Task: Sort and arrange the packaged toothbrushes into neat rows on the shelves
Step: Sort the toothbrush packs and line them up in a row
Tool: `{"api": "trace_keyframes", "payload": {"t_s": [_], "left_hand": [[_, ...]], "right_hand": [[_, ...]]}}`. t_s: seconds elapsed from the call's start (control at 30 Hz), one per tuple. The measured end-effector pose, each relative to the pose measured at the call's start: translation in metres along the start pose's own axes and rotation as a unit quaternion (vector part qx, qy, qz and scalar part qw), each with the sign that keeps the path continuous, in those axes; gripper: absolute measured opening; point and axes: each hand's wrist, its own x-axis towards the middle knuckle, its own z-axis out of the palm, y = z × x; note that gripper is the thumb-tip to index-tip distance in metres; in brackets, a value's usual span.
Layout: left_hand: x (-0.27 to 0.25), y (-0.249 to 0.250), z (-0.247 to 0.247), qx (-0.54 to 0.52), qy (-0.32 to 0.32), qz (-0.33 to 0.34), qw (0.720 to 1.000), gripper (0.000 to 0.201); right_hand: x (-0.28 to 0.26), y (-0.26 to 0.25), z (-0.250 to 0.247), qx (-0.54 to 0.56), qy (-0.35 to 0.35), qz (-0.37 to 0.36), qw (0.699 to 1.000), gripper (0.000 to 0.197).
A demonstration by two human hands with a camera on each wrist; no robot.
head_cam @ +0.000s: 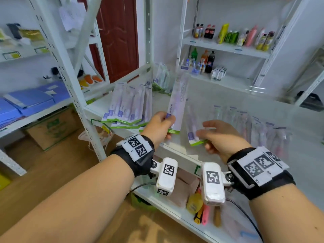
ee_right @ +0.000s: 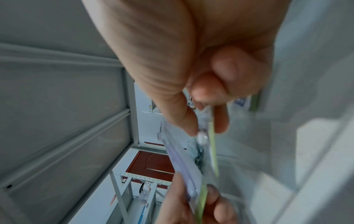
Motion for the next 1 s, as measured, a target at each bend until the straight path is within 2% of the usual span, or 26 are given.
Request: {"api": "trace_keyframes", "payload": {"t_s": [0.13, 0.23, 0.33, 0.5, 0.7, 0.87, 0.97, 1.0], "left_hand": [[0.006, 0.013, -0.043, -0.027, 0.042, 0.009, 0.999, 0.019], [0.018, 0.019, -0.087, -0.021, 0.087, -0.016, 0.996, 0.020], [0.029, 0.017, -0.124, 0.002, 0.099, -0.040, 0.994, 0.020], [0.042, 0.013, -0.153, 0.026, 0.079, -0.078, 0.993, 0.023], [0.052, 0.013, -0.161, 0.071, 0.012, -0.100, 0.992, 0.017], [0.053, 0.014, -0.162, 0.122, -0.032, -0.089, 0.988, 0.011], [0.055, 0.016, -0.164, 0.160, -0.018, -0.082, 0.984, 0.023], [0.056, 0.017, -0.164, 0.161, -0.009, -0.078, 0.984, 0.020]], "right_hand": [[0.015, -0.027, 0.035, 0.030, 0.002, -0.032, 0.999, 0.028], [0.026, -0.040, 0.061, 0.022, 0.016, -0.038, 0.999, 0.025], [0.034, -0.046, 0.084, -0.011, 0.020, -0.035, 0.999, 0.024], [0.042, -0.042, 0.105, -0.006, 0.044, -0.015, 0.999, 0.025], [0.043, -0.036, 0.115, -0.023, 0.032, 0.013, 0.999, 0.027], [0.040, -0.032, 0.108, -0.112, 0.021, 0.016, 0.993, 0.031], [0.041, -0.032, 0.104, -0.141, 0.013, 0.014, 0.990, 0.030], [0.041, -0.032, 0.103, -0.144, 0.008, 0.015, 0.989, 0.030]]}}
